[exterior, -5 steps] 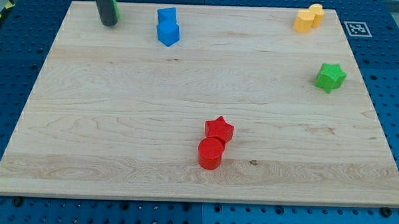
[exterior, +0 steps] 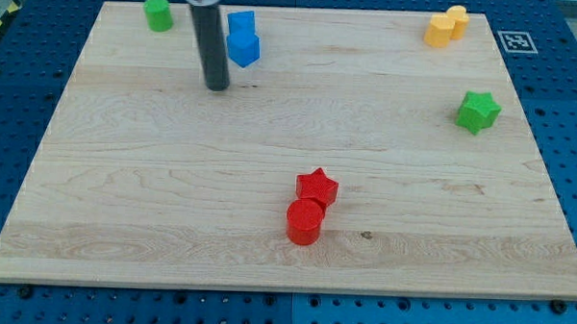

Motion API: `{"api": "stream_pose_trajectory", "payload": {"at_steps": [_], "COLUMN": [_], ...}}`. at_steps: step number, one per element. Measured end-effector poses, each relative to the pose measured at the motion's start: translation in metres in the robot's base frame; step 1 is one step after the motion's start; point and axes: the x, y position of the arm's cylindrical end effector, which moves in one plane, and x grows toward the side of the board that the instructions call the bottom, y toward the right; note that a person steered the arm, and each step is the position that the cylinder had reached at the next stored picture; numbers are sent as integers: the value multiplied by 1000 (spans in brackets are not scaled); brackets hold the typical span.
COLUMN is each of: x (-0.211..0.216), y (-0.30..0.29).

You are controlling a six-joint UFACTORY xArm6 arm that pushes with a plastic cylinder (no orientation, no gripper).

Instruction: Slide the yellow heart to the top center

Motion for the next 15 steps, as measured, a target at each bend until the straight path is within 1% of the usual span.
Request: {"api": "stream_pose_trajectory", "payload": {"at_steps": [2,3,4,5,6,7,8,9,10,12,13,14,15], "x": [12,10,-3,-4,-38,-41,-74,-138,-143,-174,-170,-147,-140], "y": [141,199,232,233,256,300,348,363,362,338,340,346,345]}}
